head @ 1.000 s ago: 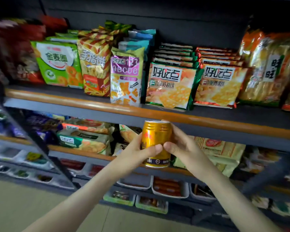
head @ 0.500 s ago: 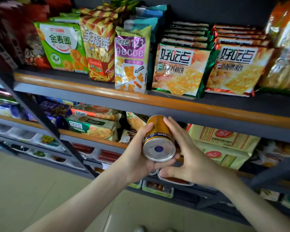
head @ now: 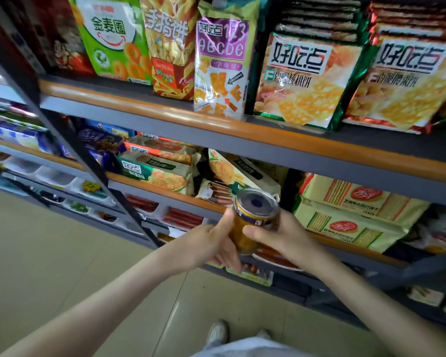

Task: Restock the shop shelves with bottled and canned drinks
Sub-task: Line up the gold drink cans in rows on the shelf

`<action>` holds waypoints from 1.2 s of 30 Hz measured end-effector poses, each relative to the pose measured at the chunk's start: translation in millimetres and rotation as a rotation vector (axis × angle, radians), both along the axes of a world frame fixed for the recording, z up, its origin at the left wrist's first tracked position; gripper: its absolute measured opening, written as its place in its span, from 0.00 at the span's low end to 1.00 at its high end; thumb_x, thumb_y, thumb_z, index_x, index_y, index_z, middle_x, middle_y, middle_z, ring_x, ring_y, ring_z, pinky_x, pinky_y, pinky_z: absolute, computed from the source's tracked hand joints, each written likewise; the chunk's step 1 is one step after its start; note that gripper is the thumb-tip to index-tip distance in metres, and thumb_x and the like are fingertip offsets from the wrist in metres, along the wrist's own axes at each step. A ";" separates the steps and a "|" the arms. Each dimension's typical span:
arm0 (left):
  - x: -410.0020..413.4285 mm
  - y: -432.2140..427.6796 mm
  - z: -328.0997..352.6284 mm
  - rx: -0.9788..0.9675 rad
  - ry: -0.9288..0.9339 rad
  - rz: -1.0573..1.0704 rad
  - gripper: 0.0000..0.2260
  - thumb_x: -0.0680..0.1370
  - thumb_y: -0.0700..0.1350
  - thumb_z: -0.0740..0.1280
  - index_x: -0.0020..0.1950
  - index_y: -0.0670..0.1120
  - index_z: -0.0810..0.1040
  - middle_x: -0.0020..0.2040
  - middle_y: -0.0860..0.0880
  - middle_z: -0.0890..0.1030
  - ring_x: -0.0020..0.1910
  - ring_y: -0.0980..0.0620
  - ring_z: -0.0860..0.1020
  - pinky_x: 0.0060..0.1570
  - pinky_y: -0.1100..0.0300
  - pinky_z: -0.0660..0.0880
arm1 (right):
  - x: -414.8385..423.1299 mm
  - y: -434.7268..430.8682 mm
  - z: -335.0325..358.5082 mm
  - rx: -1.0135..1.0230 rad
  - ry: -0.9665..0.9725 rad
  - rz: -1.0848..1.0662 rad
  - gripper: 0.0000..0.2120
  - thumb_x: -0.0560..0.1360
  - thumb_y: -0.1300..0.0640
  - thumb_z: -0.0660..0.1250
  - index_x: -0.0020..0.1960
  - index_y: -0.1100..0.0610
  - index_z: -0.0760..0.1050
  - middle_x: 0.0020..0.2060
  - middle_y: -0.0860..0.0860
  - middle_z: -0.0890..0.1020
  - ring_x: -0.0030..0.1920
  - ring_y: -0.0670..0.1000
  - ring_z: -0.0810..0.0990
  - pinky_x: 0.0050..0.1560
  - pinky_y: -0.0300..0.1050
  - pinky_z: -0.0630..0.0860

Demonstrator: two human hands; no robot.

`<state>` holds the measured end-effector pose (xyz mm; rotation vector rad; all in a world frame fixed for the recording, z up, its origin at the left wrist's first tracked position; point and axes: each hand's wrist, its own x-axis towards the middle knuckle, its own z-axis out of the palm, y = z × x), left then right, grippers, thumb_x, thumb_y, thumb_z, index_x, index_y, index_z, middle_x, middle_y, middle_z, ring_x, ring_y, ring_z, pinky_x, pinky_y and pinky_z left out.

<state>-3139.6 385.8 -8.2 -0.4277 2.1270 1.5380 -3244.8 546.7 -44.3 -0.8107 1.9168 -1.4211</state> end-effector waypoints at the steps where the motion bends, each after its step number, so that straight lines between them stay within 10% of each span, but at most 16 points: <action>1: 5.4 -4.8 -2.9 -0.123 0.119 0.018 0.36 0.78 0.65 0.44 0.42 0.42 0.85 0.41 0.49 0.85 0.42 0.55 0.82 0.48 0.65 0.78 | 0.6 -4.2 3.1 -0.020 -0.104 0.026 0.14 0.70 0.48 0.73 0.54 0.45 0.77 0.51 0.40 0.84 0.53 0.41 0.81 0.52 0.36 0.77; 5: 15.5 -29.4 -21.0 -0.831 0.642 0.007 0.07 0.79 0.49 0.63 0.52 0.47 0.77 0.50 0.49 0.80 0.47 0.50 0.80 0.45 0.54 0.78 | 1.2 -17.4 1.9 -0.023 -0.363 0.015 0.19 0.69 0.43 0.69 0.56 0.49 0.76 0.44 0.42 0.86 0.47 0.41 0.84 0.49 0.35 0.77; 8: 13.2 -43.6 -30.7 -1.118 0.861 -0.229 0.36 0.72 0.48 0.72 0.76 0.45 0.59 0.74 0.40 0.63 0.72 0.41 0.63 0.70 0.43 0.63 | 3.7 -32.5 14.7 0.016 -0.459 0.078 0.27 0.70 0.37 0.67 0.65 0.47 0.73 0.60 0.52 0.81 0.59 0.52 0.80 0.64 0.49 0.74; 10: 9.0 -45.8 -27.4 -1.251 0.978 -0.377 0.42 0.70 0.49 0.72 0.78 0.46 0.52 0.77 0.40 0.57 0.76 0.42 0.56 0.75 0.42 0.51 | 3.2 -42.6 28.8 0.002 -0.385 0.153 0.22 0.82 0.51 0.56 0.73 0.59 0.65 0.70 0.60 0.71 0.65 0.55 0.75 0.55 0.38 0.73; 12: 4.1 -46.2 -24.6 -1.220 1.081 -0.359 0.42 0.69 0.47 0.73 0.77 0.43 0.54 0.75 0.39 0.63 0.75 0.43 0.59 0.75 0.45 0.51 | 9.4 -43.4 50.2 -0.053 -0.457 0.190 0.21 0.84 0.57 0.46 0.74 0.66 0.59 0.67 0.61 0.71 0.51 0.49 0.78 0.41 0.34 0.72; 15: 0.1 -47.7 -19.4 -1.129 1.127 -0.215 0.38 0.68 0.52 0.76 0.71 0.42 0.63 0.66 0.40 0.76 0.67 0.44 0.72 0.70 0.49 0.65 | 2.4 -43.1 37.6 0.129 -0.472 0.174 0.37 0.79 0.35 0.43 0.63 0.62 0.74 0.45 0.58 0.82 0.39 0.55 0.81 0.34 0.41 0.76; 17: 2.9 -45.4 -14.2 -1.018 1.044 -0.094 0.37 0.65 0.57 0.78 0.67 0.43 0.68 0.57 0.44 0.81 0.55 0.48 0.79 0.56 0.61 0.75 | 0.3 -32.8 39.7 0.207 -0.274 0.211 0.44 0.68 0.23 0.40 0.54 0.55 0.79 0.45 0.56 0.82 0.53 0.62 0.79 0.48 0.46 0.75; 20: 7.9 -36.9 -6.3 -0.850 0.884 0.032 0.35 0.65 0.64 0.73 0.65 0.46 0.72 0.47 0.52 0.83 0.43 0.56 0.79 0.41 0.81 0.65 | -5.1 -29.8 50.5 0.110 -0.010 0.061 0.38 0.69 0.23 0.42 0.70 0.39 0.65 0.68 0.37 0.68 0.70 0.42 0.64 0.67 0.38 0.62; 31: -2.3 -18.5 2.6 -0.438 0.784 0.153 0.28 0.65 0.61 0.74 0.59 0.48 0.75 0.45 0.56 0.82 0.41 0.58 0.81 0.41 0.65 0.78 | -0.6 -13.6 48.5 -0.078 0.826 0.204 0.21 0.80 0.42 0.56 0.72 0.40 0.63 0.73 0.41 0.61 0.75 0.44 0.55 0.73 0.35 0.55; 36: -1.0 -15.7 6.8 -0.241 0.648 0.197 0.27 0.63 0.61 0.74 0.57 0.50 0.77 0.48 0.53 0.84 0.45 0.57 0.82 0.47 0.61 0.79 | -4.3 -12.3 54.7 -0.153 0.794 0.162 0.21 0.79 0.45 0.61 0.71 0.43 0.65 0.70 0.41 0.67 0.74 0.45 0.61 0.73 0.44 0.59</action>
